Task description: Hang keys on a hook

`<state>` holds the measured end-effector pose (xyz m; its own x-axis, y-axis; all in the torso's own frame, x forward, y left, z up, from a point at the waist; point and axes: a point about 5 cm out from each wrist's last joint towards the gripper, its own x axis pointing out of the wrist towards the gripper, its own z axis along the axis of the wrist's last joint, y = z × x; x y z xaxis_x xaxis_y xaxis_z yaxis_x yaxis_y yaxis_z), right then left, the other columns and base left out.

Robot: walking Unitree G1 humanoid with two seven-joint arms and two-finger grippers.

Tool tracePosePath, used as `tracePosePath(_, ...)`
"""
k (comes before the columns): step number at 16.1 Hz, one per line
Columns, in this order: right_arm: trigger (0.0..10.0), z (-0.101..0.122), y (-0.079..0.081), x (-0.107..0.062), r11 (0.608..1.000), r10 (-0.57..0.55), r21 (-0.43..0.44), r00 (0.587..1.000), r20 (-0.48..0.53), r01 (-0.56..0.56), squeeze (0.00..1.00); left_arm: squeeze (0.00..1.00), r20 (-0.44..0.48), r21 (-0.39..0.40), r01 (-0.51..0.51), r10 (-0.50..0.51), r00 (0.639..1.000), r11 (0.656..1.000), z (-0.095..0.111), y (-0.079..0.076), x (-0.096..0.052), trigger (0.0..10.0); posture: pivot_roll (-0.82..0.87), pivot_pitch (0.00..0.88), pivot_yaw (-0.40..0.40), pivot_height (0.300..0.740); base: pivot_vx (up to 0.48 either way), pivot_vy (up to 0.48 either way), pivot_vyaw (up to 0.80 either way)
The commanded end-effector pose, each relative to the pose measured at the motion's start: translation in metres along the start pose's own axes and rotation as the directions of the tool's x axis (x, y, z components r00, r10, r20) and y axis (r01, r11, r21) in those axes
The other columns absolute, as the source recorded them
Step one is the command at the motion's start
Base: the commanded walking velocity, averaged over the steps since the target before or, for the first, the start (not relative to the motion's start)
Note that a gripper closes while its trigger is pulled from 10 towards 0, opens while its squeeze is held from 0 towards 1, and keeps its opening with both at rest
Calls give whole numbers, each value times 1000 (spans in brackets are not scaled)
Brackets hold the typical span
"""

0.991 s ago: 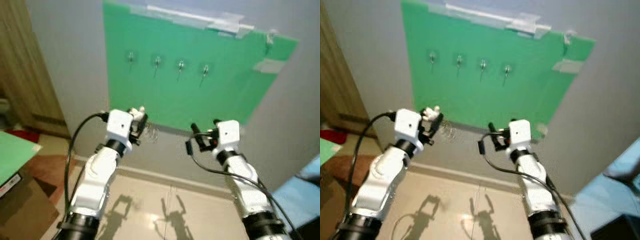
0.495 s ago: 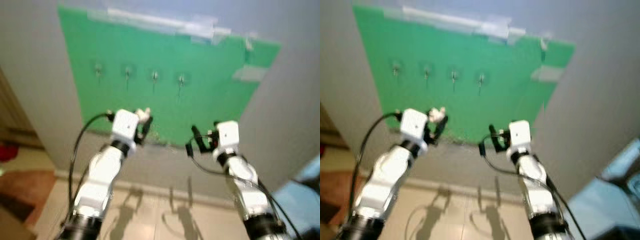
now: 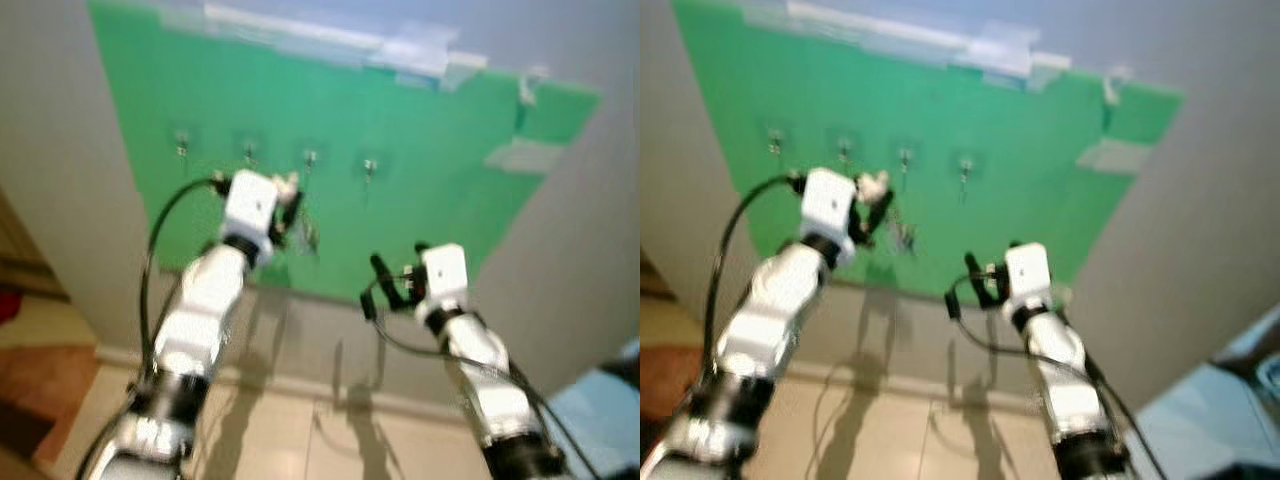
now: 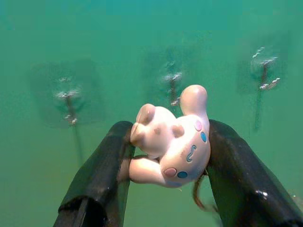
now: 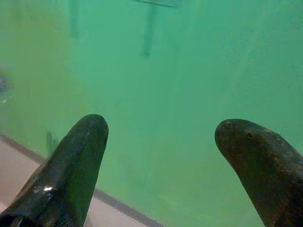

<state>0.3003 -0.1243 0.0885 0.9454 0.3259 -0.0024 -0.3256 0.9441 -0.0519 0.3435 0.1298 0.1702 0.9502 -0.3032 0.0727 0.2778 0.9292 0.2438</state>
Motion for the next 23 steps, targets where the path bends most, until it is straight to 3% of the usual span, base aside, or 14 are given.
tracePosePath(1, 10000, 2, -2, -1, 1000, -11, -3, 1000, 3, 11, 0, 0, 7, 19, -17, 17, 1000, 1000, 7, 6, 8, 0, -16, 0, -39, 740, 0, 0, 0)
tracePosePath(7, 10000, -4, 2, -13, 997, -78, 23, 997, 1, 78, 0, 0, 39, 70, 16, -19, 999, 997, 29, 17, 39, 0, -59, 0, 56, 740, 0, 0, 0)
tracePosePath(13, 10000, -10, 3, -27, 987, -152, 43, 988, -13, 152, 0, 0, 56, 111, 25, -31, 998, 994, 46, 32, 57, 0, -101, 0, 135, 740, 0, 0, 0)
tracePosePath(23, 10000, -11, 3, -31, 983, -179, 40, 984, -23, 180, 0, 0, 84, 120, 9, -19, 996, 993, 55, 44, 65, 0, -113, 2, 168, 740, 0, 0, 0)
